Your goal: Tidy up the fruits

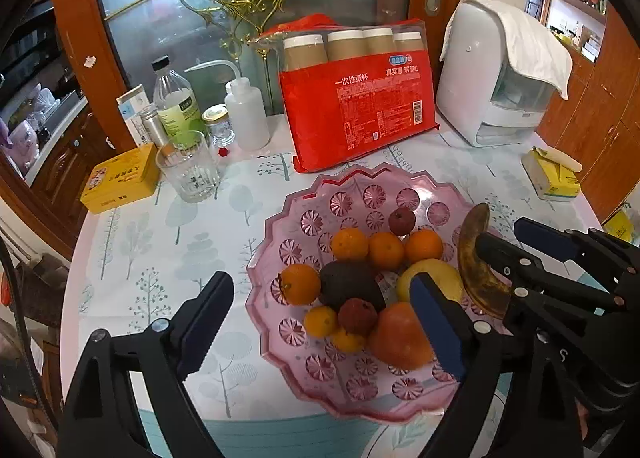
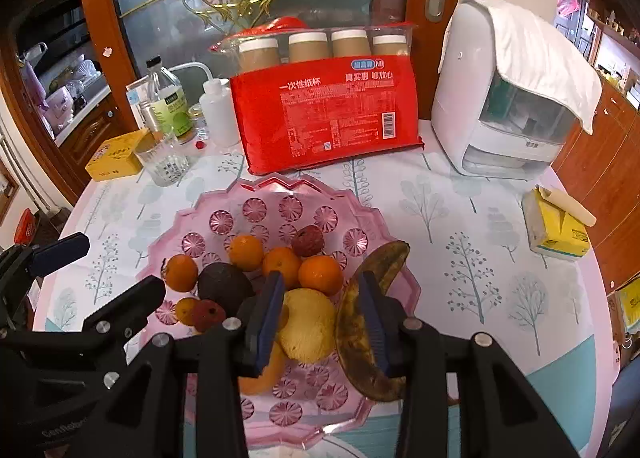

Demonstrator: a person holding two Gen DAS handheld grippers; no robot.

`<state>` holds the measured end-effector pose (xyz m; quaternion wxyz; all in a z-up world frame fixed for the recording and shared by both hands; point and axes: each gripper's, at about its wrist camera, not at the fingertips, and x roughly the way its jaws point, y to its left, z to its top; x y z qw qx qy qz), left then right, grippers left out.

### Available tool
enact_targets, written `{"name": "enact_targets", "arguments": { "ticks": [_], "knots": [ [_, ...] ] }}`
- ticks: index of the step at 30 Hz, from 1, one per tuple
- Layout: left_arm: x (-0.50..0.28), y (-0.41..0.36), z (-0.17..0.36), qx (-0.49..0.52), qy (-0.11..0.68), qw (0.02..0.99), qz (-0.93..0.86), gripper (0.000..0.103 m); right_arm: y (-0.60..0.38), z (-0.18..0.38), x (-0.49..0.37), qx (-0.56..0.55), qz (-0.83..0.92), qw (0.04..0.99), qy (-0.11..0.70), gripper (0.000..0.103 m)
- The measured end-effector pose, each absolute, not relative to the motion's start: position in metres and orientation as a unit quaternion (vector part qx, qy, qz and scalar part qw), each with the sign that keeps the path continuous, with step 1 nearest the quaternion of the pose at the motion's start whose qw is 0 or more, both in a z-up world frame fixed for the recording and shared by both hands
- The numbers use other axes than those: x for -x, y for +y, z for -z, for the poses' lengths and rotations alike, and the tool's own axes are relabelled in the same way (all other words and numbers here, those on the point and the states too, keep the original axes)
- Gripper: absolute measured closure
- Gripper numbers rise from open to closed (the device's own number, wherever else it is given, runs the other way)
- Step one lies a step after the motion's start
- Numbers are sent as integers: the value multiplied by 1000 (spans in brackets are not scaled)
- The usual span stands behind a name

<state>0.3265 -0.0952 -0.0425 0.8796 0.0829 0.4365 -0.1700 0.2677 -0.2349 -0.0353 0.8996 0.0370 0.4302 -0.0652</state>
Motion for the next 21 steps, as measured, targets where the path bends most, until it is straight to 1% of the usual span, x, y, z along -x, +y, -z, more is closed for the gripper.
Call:
{"name": "enact_targets", "arguments": {
  "ticks": [2, 9, 13, 17, 21],
  "knots": [
    [-318, -93, 38, -84, 433, 881, 168, 10, -234, 33, -262, -39, 64, 901, 428, 61],
    [-291, -83, 26, -81, 429, 885, 165, 7, -229, 28, -235, -40, 57, 903, 423, 59],
    [-272, -78, 21, -75, 426, 888, 159, 1, -227, 26, -219, -45, 53, 905, 419, 57],
    [-251, -73, 22, -70, 429, 887, 159, 1, -226, 27, -200, -49, 51, 906, 418, 52],
    [-229, -69, 25, -60, 431, 887, 156, 1, -222, 31, -177, -46, 46, 906, 418, 52]
  ]
}}
